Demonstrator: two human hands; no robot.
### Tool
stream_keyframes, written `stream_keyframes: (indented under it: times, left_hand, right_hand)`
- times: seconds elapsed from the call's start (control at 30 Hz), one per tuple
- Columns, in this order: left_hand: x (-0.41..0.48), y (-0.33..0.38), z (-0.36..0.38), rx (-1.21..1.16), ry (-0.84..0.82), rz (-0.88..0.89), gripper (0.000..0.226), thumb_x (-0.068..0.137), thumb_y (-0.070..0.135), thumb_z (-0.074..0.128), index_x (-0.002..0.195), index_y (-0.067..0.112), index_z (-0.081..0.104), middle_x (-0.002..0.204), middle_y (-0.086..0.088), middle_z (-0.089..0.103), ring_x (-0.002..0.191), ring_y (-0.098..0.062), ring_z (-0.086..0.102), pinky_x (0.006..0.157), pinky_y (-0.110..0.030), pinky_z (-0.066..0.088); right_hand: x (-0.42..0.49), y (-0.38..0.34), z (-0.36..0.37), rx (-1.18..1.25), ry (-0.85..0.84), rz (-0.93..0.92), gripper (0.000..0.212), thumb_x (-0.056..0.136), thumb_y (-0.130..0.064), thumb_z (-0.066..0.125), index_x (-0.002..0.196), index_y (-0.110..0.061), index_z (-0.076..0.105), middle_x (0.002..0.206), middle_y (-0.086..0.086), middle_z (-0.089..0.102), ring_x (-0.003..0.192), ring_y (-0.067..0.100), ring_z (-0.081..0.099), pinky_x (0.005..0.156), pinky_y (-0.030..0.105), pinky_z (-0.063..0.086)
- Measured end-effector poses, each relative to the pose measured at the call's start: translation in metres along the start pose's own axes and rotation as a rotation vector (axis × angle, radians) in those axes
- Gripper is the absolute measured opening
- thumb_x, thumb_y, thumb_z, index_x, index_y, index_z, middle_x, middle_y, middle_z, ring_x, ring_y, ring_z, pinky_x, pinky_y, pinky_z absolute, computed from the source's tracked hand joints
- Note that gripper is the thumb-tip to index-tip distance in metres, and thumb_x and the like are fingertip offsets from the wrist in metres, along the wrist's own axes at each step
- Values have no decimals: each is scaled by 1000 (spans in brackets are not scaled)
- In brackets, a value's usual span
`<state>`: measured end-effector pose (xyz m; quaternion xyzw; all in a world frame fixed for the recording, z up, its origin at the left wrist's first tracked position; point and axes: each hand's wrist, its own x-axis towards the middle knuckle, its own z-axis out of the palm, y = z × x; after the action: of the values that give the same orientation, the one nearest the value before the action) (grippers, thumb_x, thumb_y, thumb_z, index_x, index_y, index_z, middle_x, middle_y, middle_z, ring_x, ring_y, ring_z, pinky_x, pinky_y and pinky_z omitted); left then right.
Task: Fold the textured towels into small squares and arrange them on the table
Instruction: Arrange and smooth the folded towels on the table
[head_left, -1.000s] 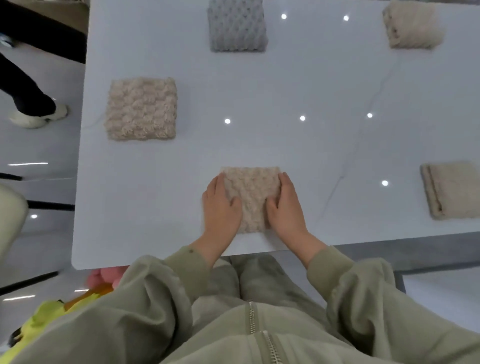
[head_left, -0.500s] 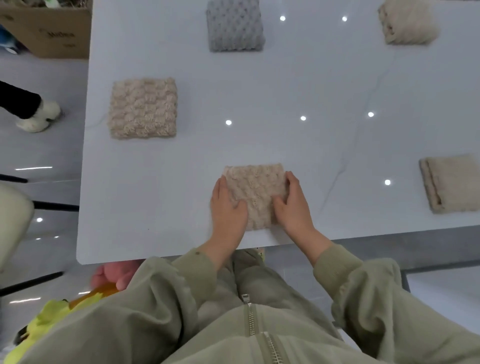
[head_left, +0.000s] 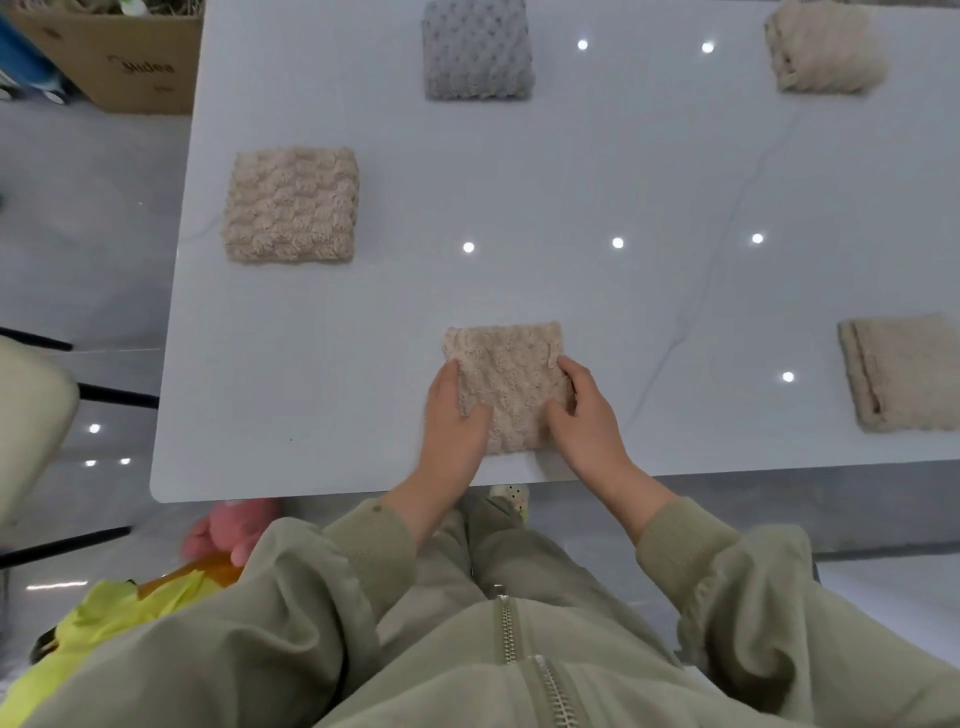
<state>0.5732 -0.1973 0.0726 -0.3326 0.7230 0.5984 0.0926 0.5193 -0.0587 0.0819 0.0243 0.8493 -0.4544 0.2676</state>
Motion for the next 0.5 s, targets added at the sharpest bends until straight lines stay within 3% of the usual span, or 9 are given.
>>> stream_keyframes:
  times: [0.13,0.2,0.27,0.3,0.33,0.4,0.43,0.5]
  left_hand:
    - [16,13,-18,267,125,222,60,93,7,44,148,10,21,155,-7,18,143,-21,12,112,-24,6]
    - [38,24,-25,397,56,351,53,93,7,44,144,7,30,151,-10,29,140,-24,21,112,-26,12]
    - [64,37,-23,576,-107,411,47,96,14,42,141,7,37,147,-10,37,137,-27,28,114,-34,20]
    - [74,42,-20,671,-195,419,45,97,17,40,140,8,39,146,-11,39,136,-28,31,113,-38,24]
    - [83,48,-17,755,-274,418,42,98,21,37,138,8,43,143,-12,43,133,-29,35,111,-41,29]
    - [94,58,-11,865,-385,419,36,99,25,35,119,3,55,124,-15,54,119,-33,47,98,-41,39]
    - [97,61,-9,893,-412,427,37,100,27,34,110,0,58,115,-16,55,112,-34,49,92,-40,40]
    - [102,66,-7,922,-449,431,41,100,29,33,109,-2,59,117,-16,53,109,-32,48,94,-40,39]
  right_hand:
    - [2,3,-15,26,168,66,44,94,-12,45,137,-15,40,126,-6,46,115,8,44,94,22,36]
    - [1,8,-23,165,247,269,31,94,-12,42,124,-11,50,113,0,52,98,14,52,83,26,41]
    - [-6,9,-28,495,242,558,15,92,-10,39,94,-6,53,90,8,53,75,21,55,69,33,44]
    - [-10,9,-28,661,210,694,15,93,-11,38,88,-3,50,86,12,51,73,25,56,69,37,45]
    - [-16,9,-27,795,154,809,18,96,-14,38,92,0,48,91,16,51,82,31,58,75,41,45]
    - [-27,5,-20,985,38,957,35,99,-21,36,120,6,43,118,26,49,113,41,53,90,45,42]
    - [-32,1,-15,1065,1,995,45,100,-24,35,131,9,36,130,28,45,122,42,47,97,46,39]
    - [-36,-7,-4,1200,-29,1020,55,101,-28,34,138,12,27,139,30,38,129,43,41,109,47,33]
